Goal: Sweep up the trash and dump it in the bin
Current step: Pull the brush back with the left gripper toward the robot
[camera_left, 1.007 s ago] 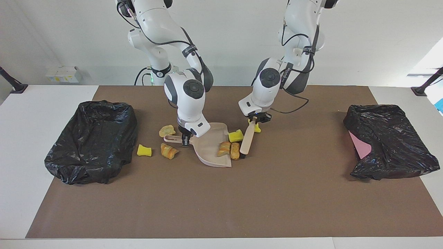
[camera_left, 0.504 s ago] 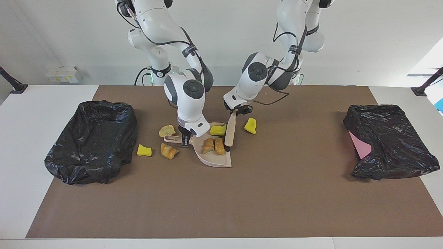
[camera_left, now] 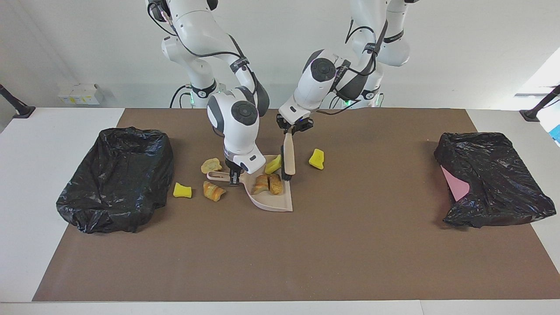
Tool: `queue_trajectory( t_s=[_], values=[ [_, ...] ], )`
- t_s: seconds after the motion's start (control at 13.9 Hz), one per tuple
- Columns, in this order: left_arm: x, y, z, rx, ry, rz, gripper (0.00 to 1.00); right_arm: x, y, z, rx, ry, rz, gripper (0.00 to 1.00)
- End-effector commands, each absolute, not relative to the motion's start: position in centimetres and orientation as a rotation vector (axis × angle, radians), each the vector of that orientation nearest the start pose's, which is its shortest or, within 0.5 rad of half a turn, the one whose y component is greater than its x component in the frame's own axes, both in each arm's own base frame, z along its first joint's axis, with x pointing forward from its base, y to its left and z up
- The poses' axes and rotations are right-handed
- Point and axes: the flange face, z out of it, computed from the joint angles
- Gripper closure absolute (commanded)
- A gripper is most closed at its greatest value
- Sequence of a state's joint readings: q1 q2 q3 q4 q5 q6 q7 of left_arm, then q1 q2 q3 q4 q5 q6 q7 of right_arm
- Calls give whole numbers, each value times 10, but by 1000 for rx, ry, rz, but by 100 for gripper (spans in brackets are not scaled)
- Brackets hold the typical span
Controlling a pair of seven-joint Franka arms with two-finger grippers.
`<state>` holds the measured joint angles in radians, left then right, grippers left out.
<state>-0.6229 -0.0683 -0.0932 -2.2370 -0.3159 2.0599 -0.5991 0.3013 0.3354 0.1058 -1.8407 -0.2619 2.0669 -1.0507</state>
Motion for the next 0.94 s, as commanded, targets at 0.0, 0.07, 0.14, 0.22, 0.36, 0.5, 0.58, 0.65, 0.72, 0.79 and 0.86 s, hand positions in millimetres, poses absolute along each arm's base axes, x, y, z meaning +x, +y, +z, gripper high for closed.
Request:
queue_trajectory(
  t_s=[0.0, 0.07, 0.14, 0.22, 0.36, 0.5, 0.58, 0.65, 0.72, 0.79, 0.86],
  values=[
    [335, -315, 391, -3132, -268, 321, 100, 576, 222, 337, 2037, 2162, -222, 100],
    [331, -315, 392, -3079, -347, 305, 100, 576, 222, 337, 2037, 2162, -222, 100],
    [325, -315, 394, -3037, -402, 287, 100, 576, 223, 337, 2035, 2163, -222, 100],
    [321, -317, 395, -3015, -453, 287, 100, 576, 222, 337, 2036, 2162, -220, 100],
    [316, -310, 390, -2986, -508, 298, 100, 576, 223, 337, 2035, 2163, -222, 100],
    [317, -302, 381, -2981, -530, 298, 100, 576, 222, 337, 2034, 2162, -221, 100],
    [318, -302, 373, -2982, -534, 296, 100, 576, 222, 337, 2036, 2162, -220, 100],
    [320, -303, 365, -2983, -542, 294, 100, 576, 222, 338, 2034, 2161, -219, 100],
    [324, -306, 356, -2987, -545, 295, 100, 576, 222, 337, 2036, 2162, -220, 100],
    [332, -309, 348, -3004, -544, 282, 100, 576, 220, 337, 2038, 2159, -221, 100],
    [344, -312, 339, -3026, -558, 261, 100, 576, 220, 337, 2038, 2159, -221, 100]
  ],
)
